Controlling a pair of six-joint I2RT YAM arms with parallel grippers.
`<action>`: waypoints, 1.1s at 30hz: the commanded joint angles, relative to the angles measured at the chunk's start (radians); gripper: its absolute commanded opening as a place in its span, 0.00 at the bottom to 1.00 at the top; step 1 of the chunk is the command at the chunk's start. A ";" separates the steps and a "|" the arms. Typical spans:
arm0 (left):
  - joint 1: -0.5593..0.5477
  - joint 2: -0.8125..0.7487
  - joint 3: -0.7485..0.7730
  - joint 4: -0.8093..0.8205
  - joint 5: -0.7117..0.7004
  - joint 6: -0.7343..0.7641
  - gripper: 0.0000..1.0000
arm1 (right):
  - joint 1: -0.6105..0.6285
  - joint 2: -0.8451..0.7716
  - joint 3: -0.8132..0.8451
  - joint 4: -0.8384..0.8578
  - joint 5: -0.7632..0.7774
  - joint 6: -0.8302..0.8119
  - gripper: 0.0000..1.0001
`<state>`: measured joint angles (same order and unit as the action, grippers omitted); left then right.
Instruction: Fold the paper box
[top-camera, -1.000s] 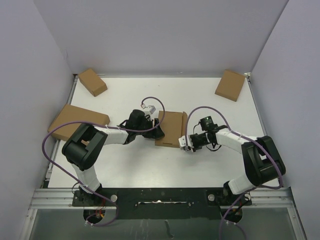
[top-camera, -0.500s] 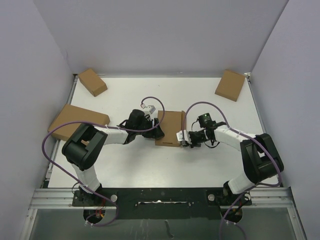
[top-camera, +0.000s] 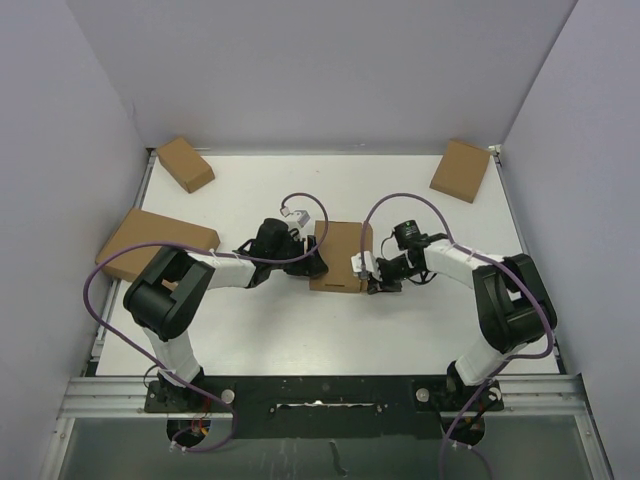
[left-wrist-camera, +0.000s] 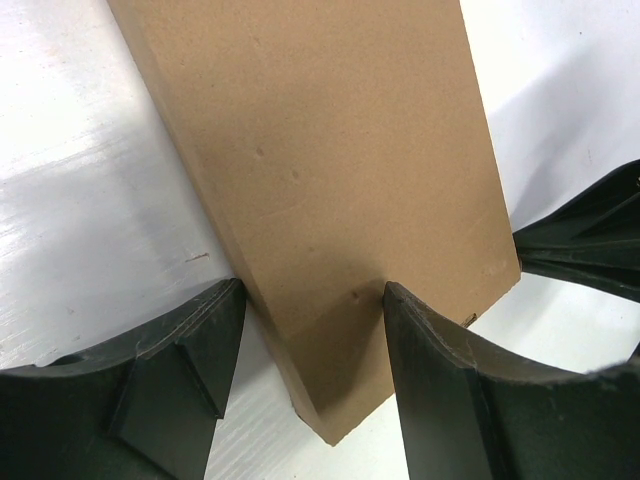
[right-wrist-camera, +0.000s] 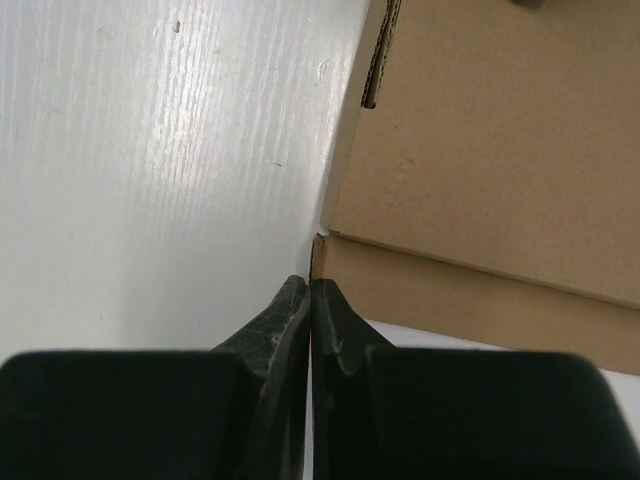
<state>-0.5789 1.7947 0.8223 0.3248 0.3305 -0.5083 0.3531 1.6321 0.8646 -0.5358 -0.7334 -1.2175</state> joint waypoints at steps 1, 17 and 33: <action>0.008 -0.023 0.005 -0.017 0.020 0.004 0.56 | -0.014 0.010 0.037 -0.014 -0.035 0.031 0.00; 0.005 -0.025 0.011 -0.015 0.031 0.010 0.56 | 0.004 0.017 0.082 0.025 -0.014 0.210 0.00; -0.016 -0.021 0.030 -0.028 0.029 0.016 0.56 | 0.059 0.040 0.141 0.022 0.059 0.340 0.00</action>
<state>-0.5743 1.7947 0.8223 0.3233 0.3363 -0.5068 0.3874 1.6684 0.9546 -0.5552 -0.6750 -0.9203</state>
